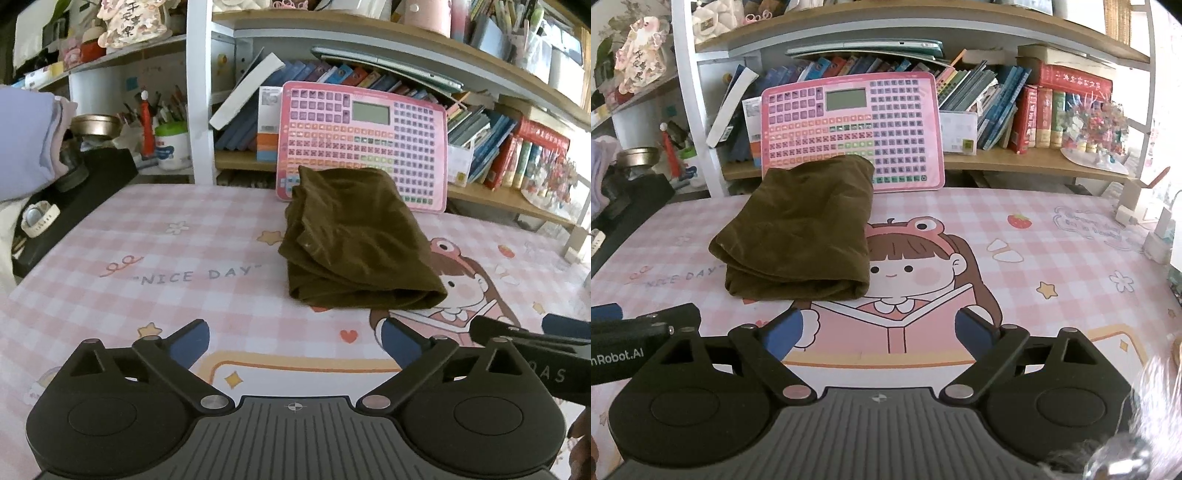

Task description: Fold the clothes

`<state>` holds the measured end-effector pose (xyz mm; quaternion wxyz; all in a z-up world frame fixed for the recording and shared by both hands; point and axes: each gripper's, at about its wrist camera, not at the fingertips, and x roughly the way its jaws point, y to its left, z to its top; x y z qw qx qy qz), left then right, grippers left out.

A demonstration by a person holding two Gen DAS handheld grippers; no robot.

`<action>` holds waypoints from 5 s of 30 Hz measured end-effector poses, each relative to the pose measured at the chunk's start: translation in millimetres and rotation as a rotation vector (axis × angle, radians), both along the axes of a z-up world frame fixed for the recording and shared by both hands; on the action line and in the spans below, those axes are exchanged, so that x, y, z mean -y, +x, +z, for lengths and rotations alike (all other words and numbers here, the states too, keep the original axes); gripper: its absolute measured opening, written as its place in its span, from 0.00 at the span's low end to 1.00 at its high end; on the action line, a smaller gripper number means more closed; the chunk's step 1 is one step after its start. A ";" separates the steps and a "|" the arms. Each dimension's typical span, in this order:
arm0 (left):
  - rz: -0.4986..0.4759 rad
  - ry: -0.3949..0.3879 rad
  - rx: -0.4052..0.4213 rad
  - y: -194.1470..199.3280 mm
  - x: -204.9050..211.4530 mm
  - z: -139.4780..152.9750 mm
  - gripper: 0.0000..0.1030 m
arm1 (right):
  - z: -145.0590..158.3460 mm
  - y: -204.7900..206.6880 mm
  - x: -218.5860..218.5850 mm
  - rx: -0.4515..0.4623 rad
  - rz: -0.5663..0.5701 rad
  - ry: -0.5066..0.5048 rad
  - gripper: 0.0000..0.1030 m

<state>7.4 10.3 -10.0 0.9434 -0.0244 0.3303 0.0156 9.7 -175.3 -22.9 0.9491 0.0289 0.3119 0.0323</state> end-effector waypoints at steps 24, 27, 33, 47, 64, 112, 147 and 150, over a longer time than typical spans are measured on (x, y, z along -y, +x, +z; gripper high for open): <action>-0.019 0.061 0.014 0.8 -7.7 1.0 1.00 | -0.7 2.1 -12.7 0.004 -0.039 -0.069 1.00; -0.023 0.062 0.014 1.4 -7.1 0.8 1.00 | -0.9 1.8 -12.7 0.002 -0.038 -0.068 1.00; -0.031 0.062 0.013 1.7 -6.3 0.8 1.00 | -0.8 1.6 -12.3 -0.004 -0.038 -0.065 1.00; -0.031 0.062 0.011 0.8 -6.4 0.6 1.00 | -0.3 -0.5 -12.6 -0.011 -0.038 -0.064 1.00; -0.038 0.057 0.014 1.5 -7.5 1.9 1.00 | 1.4 -1.4 -12.0 -0.013 -0.042 -0.068 1.00; -0.052 0.049 -0.002 1.5 -9.6 2.3 1.00 | 2.8 -3.3 -14.8 -0.024 -0.043 -0.071 1.00; -0.046 0.004 -0.015 2.2 -12.5 2.0 1.00 | 2.8 -3.2 -14.5 -0.026 -0.046 -0.070 1.00; -0.043 0.004 -0.017 2.6 -12.3 1.7 1.00 | 2.6 -3.0 -14.6 -0.027 -0.046 -0.070 1.00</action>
